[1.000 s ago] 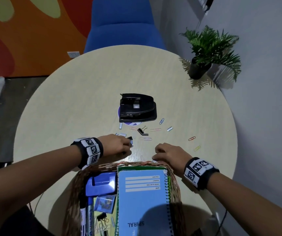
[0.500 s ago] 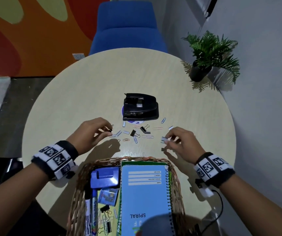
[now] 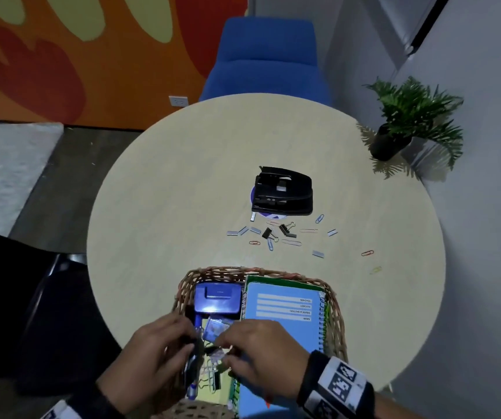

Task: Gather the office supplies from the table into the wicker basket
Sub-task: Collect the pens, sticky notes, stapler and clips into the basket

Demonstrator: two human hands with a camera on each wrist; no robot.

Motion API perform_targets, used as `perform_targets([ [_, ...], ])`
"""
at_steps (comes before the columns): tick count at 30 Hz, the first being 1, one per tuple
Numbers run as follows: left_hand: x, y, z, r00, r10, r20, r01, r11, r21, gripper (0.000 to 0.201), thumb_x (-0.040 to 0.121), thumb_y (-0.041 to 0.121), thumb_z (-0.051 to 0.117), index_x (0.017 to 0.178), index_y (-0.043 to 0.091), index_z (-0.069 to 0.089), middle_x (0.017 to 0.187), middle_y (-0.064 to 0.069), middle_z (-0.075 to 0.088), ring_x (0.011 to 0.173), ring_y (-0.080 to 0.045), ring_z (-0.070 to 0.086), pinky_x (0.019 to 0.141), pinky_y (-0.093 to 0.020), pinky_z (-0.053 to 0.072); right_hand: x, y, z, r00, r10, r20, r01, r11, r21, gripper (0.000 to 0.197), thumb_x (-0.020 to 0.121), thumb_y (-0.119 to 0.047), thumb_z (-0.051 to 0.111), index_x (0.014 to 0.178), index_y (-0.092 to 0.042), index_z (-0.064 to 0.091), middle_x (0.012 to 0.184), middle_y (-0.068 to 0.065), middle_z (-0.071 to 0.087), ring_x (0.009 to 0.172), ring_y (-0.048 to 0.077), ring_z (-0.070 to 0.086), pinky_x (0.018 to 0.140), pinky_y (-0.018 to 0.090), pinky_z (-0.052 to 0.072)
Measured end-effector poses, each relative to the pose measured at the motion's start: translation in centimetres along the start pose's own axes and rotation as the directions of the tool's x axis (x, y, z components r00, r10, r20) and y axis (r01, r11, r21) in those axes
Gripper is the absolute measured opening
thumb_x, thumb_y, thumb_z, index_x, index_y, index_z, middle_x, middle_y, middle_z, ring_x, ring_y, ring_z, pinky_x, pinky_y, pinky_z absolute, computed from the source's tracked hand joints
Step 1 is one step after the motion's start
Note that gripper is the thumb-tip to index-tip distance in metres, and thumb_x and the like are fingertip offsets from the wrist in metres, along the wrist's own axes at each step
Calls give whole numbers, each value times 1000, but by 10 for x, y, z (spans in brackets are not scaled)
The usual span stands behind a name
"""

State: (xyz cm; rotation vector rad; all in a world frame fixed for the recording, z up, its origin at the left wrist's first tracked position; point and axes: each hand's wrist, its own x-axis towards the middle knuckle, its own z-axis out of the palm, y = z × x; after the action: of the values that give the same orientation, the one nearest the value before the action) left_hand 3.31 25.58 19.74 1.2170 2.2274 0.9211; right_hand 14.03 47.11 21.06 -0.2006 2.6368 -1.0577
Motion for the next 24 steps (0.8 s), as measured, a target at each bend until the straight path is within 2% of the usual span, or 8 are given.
perform_targets([
  [6,-21,6,24,1000,-17,13,16,999,39,14,85,31,53,95,37,61,100,24,59,95,12,57,81,-9,46,-11,14,-20,995,58,-76,-59,998,-9,35,92,-36,53,125,-27,59,126,-6,64,115,14,59,98,32,46],
  [10,-27,9,40,999,-10,31,9,999,41,12,88,32,51,92,41,58,98,27,57,93,12,57,79,-13,49,-12,50,-53,940,158,-303,-156,987,30,23,88,-34,60,109,-27,67,102,-10,71,87,7,65,82,33,55],
  [12,-28,11,45,999,0,51,-5,995,96,12,89,36,50,92,45,57,98,30,58,94,17,55,80,-7,47,-9,74,-75,912,175,-370,-191,982,-5,20,90,-25,59,107,-26,68,100,-10,71,86,8,64,80,34,56],
  [14,-27,16,44,995,-8,104,-5,991,133,16,93,46,41,92,49,56,98,32,59,96,22,52,81,3,41,-3,101,-95,915,95,-391,-186,961,-202,25,87,-12,61,108,-22,69,106,-4,70,89,15,66,74,36,58],
  [16,-25,23,41,993,-29,111,14,990,137,23,94,54,32,94,50,55,99,33,60,96,23,51,78,7,39,5,127,-104,961,-7,-278,-139,855,-500,34,76,-9,72,107,-23,70,110,2,71,89,21,69,61,32,57],
  [18,-22,28,32,995,-85,59,78,991,111,27,91,60,31,95,49,56,101,34,58,94,22,52,70,3,45,14,150,-102,992,-57,-109,-26,770,-638,45,70,-11,81,110,-27,68,117,2,69,94,22,68,56,29,56],
  [21,-19,31,20,986,-166,-29,168,979,119,34,86,67,31,94,51,59,101,38,57,92,23,54,66,-2,49,27,174,-95,983,-124,136,183,747,-639,38,86,-25,68,121,-35,59,136,-2,58,114,25,59,73,38,59],
  [24,-14,39,11,973,-223,-54,230,956,180,36,85,68,31,93,50,61,102,38,58,94,23,54,68,-2,48,36,188,-90,945,-187,267,320,685,-654,48,89,-29,63,132,-41,46,148,-6,44,127,29,49,89,44,49],
])
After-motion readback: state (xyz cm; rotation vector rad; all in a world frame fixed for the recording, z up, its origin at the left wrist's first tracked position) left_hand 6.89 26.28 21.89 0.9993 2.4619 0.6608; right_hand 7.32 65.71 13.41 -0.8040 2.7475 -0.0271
